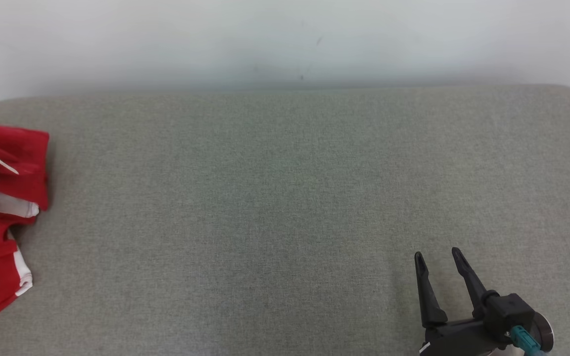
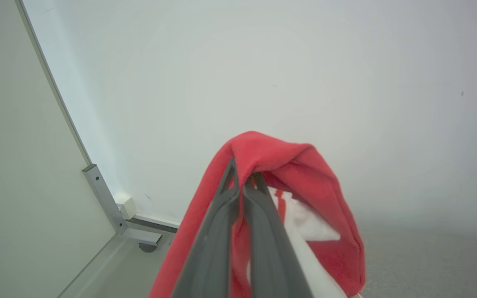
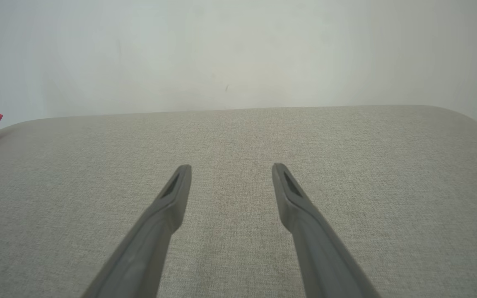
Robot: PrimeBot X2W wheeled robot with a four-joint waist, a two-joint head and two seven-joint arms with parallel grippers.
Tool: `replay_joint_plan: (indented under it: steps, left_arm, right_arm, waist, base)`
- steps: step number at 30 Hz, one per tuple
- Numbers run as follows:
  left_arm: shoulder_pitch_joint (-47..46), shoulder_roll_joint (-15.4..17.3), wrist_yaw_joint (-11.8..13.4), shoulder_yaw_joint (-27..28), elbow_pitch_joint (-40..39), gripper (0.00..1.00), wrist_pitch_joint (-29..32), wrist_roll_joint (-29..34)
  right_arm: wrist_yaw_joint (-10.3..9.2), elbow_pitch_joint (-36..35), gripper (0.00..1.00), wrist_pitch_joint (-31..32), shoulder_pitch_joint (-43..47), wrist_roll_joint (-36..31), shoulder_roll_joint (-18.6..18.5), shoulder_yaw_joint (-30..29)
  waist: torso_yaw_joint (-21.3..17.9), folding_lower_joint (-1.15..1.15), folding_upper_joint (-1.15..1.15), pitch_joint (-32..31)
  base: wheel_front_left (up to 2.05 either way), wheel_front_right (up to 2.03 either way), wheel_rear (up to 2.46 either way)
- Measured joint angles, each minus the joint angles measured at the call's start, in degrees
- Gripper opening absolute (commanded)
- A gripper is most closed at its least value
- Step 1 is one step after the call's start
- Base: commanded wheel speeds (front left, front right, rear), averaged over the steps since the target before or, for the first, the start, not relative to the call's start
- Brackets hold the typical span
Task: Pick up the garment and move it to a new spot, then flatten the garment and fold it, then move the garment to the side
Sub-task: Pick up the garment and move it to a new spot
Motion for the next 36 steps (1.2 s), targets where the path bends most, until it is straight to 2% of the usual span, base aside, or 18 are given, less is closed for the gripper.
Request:
replay_joint_plan:
  steps: [6,9,18,28,36]
  left_arm:
    - [-4.49,2.04,0.0,-3.86,-7.67,0.0,-0.15,-0.11]
    - [-7.93,1.43,0.0,-5.66,-13.83,0.0,0.96,-1.29]
    - [-10.28,-3.79,1.0,-8.33,-25.29,0.0,5.35,-3.87]
    - [-13.45,-10.31,2.77,-12.37,-36.01,0.0,10.0,-6.05]
    - [-14.49,-16.55,3.52,-17.71,-38.06,0.0,11.7,-6.11]
  right_arm:
    - [0.0,0.03,1.0,0.0,0.45,0.37,0.0,0.37]
    - [0.0,0.05,1.0,0.0,0.68,1.04,0.0,0.66]
    - [0.0,0.35,1.0,0.0,1.76,2.32,0.01,1.91]
    - [0.0,0.25,1.0,0.0,1.57,3.49,-0.02,2.4]
    - [0.0,0.31,1.0,0.0,0.65,4.61,0.0,2.47]
  waist:
    - [0.46,0.0,0.0,-1.55]
    - [-0.24,0.0,0.0,-2.03]
    - [-3.64,0.0,0.0,-2.62]
    - [-9.82,0.0,0.0,-1.95]
    - [-15.36,0.0,0.0,-0.44]
  base:
    - [0.0,0.0,0.0]
    - [0.0,0.0,0.0]
    - [0.0,0.0,0.0]
    - [0.0,0.0,0.0]
    - [0.0,0.0,0.0]
